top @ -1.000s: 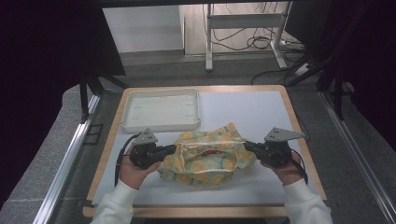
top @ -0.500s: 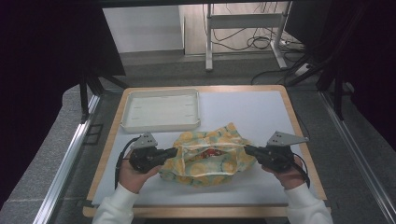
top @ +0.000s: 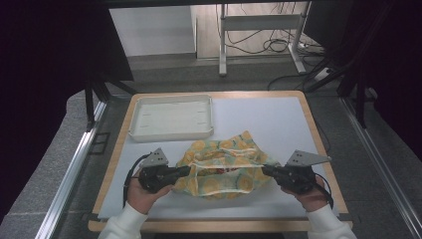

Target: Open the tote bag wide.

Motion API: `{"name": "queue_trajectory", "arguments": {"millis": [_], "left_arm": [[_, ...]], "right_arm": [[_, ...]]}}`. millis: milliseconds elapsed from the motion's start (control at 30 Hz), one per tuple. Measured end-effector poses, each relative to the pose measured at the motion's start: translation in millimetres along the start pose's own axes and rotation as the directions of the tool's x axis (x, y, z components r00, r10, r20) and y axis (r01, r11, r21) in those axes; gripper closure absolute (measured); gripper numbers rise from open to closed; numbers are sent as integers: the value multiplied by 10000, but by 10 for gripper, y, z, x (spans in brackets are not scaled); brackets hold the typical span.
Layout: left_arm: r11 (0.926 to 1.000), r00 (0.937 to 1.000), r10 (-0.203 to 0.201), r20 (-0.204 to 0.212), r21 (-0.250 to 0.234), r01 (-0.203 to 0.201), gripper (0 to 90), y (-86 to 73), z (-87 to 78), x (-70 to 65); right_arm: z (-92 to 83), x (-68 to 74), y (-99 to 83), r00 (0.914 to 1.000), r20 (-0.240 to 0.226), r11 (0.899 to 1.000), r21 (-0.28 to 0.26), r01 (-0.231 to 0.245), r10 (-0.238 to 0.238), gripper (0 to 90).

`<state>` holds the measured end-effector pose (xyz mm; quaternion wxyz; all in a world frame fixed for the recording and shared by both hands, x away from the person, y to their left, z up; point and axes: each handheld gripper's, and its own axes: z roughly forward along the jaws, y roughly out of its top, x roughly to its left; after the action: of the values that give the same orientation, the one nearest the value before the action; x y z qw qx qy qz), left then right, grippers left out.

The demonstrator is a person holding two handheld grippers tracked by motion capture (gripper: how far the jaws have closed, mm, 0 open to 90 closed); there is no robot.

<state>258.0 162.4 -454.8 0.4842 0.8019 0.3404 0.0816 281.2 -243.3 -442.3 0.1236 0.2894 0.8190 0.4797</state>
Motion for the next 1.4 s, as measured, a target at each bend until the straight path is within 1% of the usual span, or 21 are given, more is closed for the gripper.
{"name": "queue_trajectory", "arguments": {"millis": [167, 300, 333, 433, 600, 733, 900, 1033, 1167, 1200, 1267, 1367, 1400], "left_arm": [[10000, 10000, -10, 88, 70, 10, 900, -56, -14, -13], [9998, 9999, -96, 134, 175, 94, 900, -122, -8, -14], [9997, 9998, -125, 145, 208, 122, 900, -137, -2, -15], [9994, 9997, -176, 186, 309, 170, 900, -177, 21, -16], [9985, 9995, -194, 257, 508, 181, 900, -210, 78, -15], [9984, 9994, -205, 296, 540, 189, 900, -221, 89, -18], [9979, 9993, -221, 315, 615, 201, 900, -252, 102, -17], [9963, 9994, -196, 303, 837, 170, 900, -307, 131, -12], [9951, 9993, -219, 290, 975, 190, 900, -346, 157, 2], [9948, 9993, -252, 288, 996, 222, 900, -355, 166, 10], [9938, 9991, -310, 304, 1077, 276, 900, -373, 185, 31], [9915, 9988, -406, 286, 1249, 367, 900, -402, 222, 58], [9910, 9987, -423, 282, 1281, 383, 900, -407, 230, 64]], "right_arm": [[8, 20, -48, 10000, 2, 9999, 146, 71, -71, 872], [40, 48, -93, 9999, 10, 9986, 516, 150, -150, 867], [58, 54, -113, 9999, 35, 9977, 669, 127, -129, 866], [101, 52, -156, 9999, 111, 9959, 896, 116, -126, 867], [148, 37, -198, 10000, 64, 9942, 1079, 41, -48, 867], [173, 31, -218, 10000, 17, 9925, 1216, 89, -92, 867], [182, 29, -265, 10000, -5, 9906, 1365, 32, -31, 867], [199, 8, -332, 10000, 8, 9869, 1613, -62, 62, 867], [217, -3, -360, 9999, -18, 9843, 1760, -104, 108, 867], [234, -12, -379, 9999, 5, 9821, 1880, -115, 116, 867], [242, -15, -387, 9999, 26, 9809, 1940, -129, 126, 868], [275, -27, -417, 9999, 115, 9765, 2154, -83, 60, 868], [298, -34, -438, 9999, 153, 9726, 2323, -83, 49, 868]]}}
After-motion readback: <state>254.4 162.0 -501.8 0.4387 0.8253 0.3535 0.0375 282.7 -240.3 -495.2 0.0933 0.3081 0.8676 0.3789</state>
